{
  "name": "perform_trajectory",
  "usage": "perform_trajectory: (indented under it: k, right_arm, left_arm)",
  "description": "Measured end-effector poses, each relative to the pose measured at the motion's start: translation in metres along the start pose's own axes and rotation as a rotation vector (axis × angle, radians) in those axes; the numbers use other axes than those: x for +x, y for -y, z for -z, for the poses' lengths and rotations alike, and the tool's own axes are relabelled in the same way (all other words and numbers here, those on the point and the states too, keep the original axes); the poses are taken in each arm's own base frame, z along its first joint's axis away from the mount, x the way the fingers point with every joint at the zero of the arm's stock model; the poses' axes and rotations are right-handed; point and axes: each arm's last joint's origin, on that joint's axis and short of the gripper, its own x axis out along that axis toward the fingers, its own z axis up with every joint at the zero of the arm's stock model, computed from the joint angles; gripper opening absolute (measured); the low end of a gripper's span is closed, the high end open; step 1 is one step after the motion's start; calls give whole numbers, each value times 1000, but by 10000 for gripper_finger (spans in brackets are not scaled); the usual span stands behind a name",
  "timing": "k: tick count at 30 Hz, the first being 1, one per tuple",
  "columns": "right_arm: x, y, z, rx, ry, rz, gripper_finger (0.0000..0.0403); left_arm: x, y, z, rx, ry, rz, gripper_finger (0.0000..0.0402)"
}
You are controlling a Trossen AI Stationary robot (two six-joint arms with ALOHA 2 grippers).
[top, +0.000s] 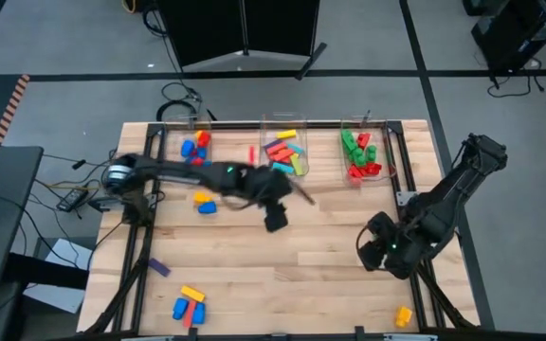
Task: Sort blocks by size
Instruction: Put the yellow 1 stud game piece into the left transparent bin
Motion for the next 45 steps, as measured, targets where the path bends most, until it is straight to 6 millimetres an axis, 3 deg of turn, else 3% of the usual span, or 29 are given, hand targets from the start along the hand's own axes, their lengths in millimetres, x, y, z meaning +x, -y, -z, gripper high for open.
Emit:
perform_trajectory:
  k: [5,12,22,30,37,45]
  right_arm:
    - [12,-6,11,-17,-100,92,216]
    - [27,-28,26,-44,-221,282,216]
    - [49,-68,47,-122,-367,430,217]
    - [53,-83,54,-189,-494,421,218]
    - [43,-78,69,41,-462,491,218]
    - [31,-66,101,182,-433,538,221]
  left_arm:
    - [-27,12,48,-91,111,7,198]
    - [-67,21,107,-114,249,107,198]
    - [-99,21,173,-61,367,47,198]
    - [-103,-14,193,-40,426,-12,198]
    - [-89,-39,199,-49,411,-68,198]
    - [-85,-48,193,-52,417,-78,198]
